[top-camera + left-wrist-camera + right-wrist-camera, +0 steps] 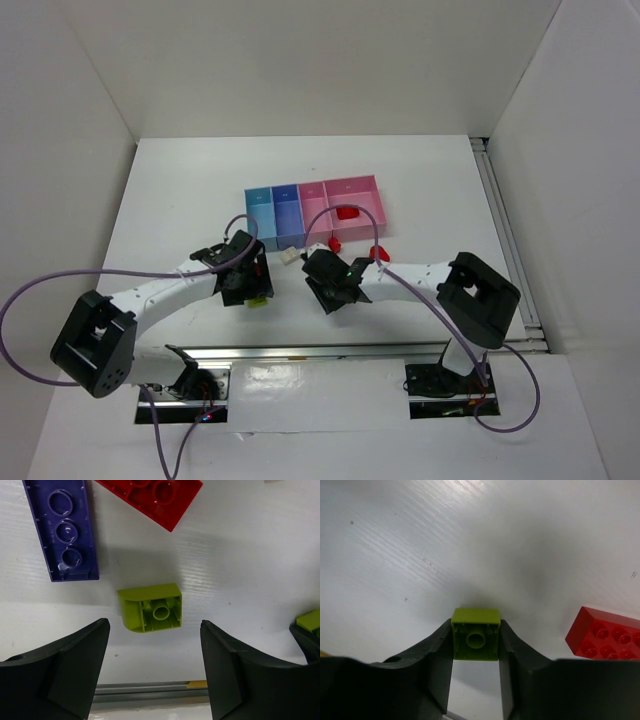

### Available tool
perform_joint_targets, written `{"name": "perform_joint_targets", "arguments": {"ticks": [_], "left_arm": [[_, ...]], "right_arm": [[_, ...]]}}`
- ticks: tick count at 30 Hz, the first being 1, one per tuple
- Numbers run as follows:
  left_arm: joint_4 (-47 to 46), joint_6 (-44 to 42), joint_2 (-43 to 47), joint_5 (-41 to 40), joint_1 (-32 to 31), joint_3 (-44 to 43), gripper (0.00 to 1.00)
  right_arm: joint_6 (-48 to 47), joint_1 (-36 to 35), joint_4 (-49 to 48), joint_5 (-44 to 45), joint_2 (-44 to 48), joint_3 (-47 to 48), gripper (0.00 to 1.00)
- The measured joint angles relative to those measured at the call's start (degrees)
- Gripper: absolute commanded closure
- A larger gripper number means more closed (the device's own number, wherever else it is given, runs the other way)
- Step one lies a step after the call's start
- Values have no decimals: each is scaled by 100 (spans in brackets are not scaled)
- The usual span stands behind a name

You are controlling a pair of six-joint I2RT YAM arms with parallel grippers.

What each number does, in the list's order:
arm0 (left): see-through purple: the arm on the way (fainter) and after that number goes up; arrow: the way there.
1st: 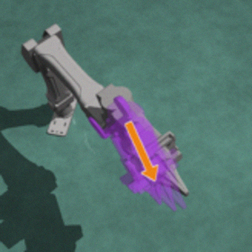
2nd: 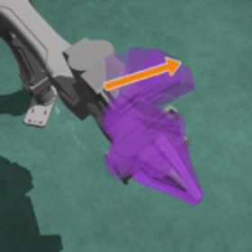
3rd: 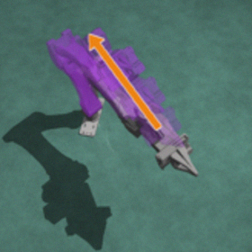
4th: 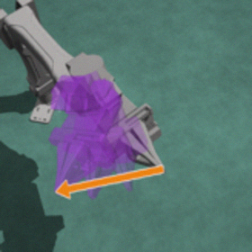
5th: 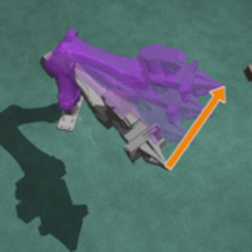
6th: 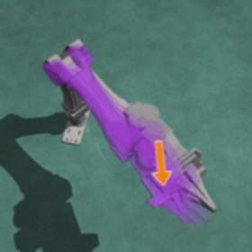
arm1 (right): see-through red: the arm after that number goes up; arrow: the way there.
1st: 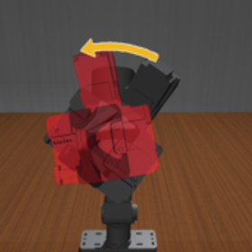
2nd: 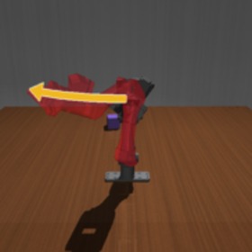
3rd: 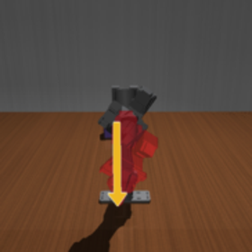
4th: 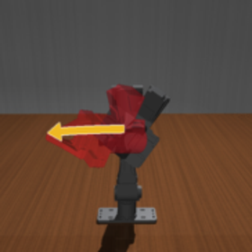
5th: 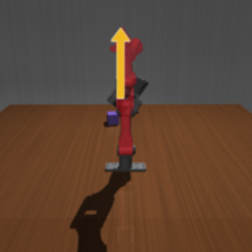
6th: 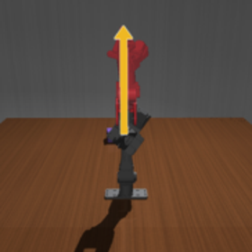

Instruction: Sort the legos into containers by color

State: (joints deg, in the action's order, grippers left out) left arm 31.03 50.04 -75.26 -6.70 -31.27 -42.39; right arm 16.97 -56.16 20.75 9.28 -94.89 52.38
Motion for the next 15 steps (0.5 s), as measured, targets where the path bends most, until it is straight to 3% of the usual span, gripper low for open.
{"name": "perform_joint_targets", "arguments": {"ticks": [3, 10, 13, 15], "left_arm": [[-70, 94, -44, -28, 0, 98, 17], [-219, 138, -275, -55, 0, 175, 19], [-302, 142, -404, -68, 0, 216, 26], [-376, 153, -424, -85, 0, 216, 36]], "right_arm": [[149, -101, 11, 140, 0, 0, 78], [295, -173, 271, 662, 177, 264, 78], [291, -166, 337, 988, 293, 739, 78], [267, -107, 317, 1137, 321, 1154, 78]]}}
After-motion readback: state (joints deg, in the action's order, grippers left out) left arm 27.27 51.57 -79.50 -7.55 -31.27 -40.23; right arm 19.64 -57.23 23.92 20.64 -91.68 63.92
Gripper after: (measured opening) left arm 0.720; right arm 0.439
